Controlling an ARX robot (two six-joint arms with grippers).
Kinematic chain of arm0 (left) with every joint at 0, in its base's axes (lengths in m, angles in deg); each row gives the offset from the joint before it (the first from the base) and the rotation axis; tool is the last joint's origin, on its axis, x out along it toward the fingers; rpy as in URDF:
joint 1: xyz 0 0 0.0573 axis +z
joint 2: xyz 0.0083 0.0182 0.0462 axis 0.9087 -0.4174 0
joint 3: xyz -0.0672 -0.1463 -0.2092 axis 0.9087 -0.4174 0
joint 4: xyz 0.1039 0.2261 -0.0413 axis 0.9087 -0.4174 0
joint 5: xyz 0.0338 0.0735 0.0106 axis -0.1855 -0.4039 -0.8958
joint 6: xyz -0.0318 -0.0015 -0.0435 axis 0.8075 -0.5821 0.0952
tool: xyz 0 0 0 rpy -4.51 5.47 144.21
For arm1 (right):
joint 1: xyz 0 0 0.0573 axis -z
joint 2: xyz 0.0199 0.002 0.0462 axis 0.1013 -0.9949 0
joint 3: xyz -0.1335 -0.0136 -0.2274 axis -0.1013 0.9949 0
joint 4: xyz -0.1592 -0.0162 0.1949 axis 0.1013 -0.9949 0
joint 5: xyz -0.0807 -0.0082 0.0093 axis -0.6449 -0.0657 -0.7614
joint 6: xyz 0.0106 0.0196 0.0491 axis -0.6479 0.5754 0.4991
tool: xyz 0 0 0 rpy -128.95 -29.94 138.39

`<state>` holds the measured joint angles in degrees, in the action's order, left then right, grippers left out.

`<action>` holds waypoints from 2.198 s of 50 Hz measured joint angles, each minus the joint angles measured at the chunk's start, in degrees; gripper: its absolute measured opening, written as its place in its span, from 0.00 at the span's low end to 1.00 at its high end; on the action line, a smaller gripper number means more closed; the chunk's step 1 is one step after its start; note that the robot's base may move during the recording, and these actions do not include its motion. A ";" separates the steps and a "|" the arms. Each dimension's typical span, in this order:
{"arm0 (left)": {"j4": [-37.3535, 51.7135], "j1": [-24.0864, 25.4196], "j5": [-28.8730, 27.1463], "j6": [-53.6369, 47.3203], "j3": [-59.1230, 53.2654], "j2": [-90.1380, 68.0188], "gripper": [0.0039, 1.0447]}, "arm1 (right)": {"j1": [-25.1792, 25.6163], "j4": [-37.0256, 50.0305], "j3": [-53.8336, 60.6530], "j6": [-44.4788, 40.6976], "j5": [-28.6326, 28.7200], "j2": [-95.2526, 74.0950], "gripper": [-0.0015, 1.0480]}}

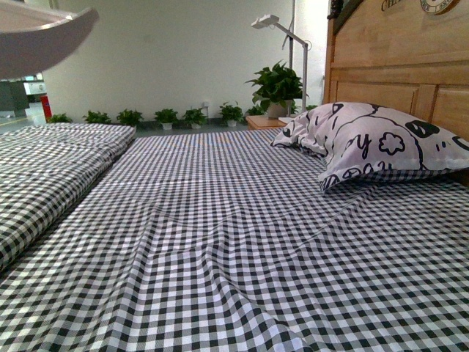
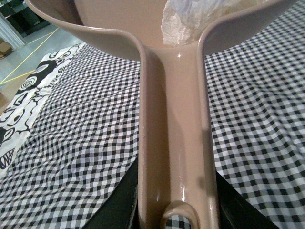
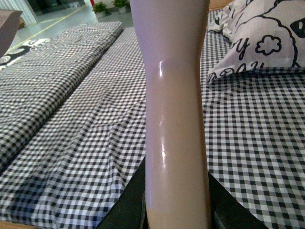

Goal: Clean up trash

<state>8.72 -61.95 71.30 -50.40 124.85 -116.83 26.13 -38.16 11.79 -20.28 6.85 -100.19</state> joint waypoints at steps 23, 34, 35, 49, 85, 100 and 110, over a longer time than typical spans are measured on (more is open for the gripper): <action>-9.20 -11.76 -8.41 5.05 -9.94 22.93 0.24 | -14.25 -4.37 -0.39 15.89 -10.47 11.89 0.17; -11.17 -15.82 -15.98 6.34 -12.37 29.94 0.24 | -12.96 -2.89 -0.48 21.57 -12.76 11.91 0.17; -11.39 -16.31 -16.72 6.58 -12.52 30.49 0.24 | -12.70 -2.84 -0.48 21.79 -12.81 11.91 0.17; -12.72 -20.50 -20.87 9.90 -14.49 34.03 0.24 | -11.45 -3.96 -1.25 21.66 -13.97 11.87 0.17; -12.72 -20.55 -20.92 10.34 -14.56 34.05 0.24 | -11.43 -3.98 -1.25 21.51 -13.94 11.82 0.17; -12.72 -20.55 -20.92 10.34 -14.56 34.05 0.24 | -11.43 -3.98 -1.25 21.49 -13.94 11.82 0.17; -12.72 -20.55 -20.92 10.36 -14.56 34.05 0.24 | -11.41 -4.00 -1.25 21.49 -13.94 11.82 0.17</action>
<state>-4.00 -82.50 50.38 -40.04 110.29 -82.78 14.72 -42.16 10.54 1.21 -7.09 -88.37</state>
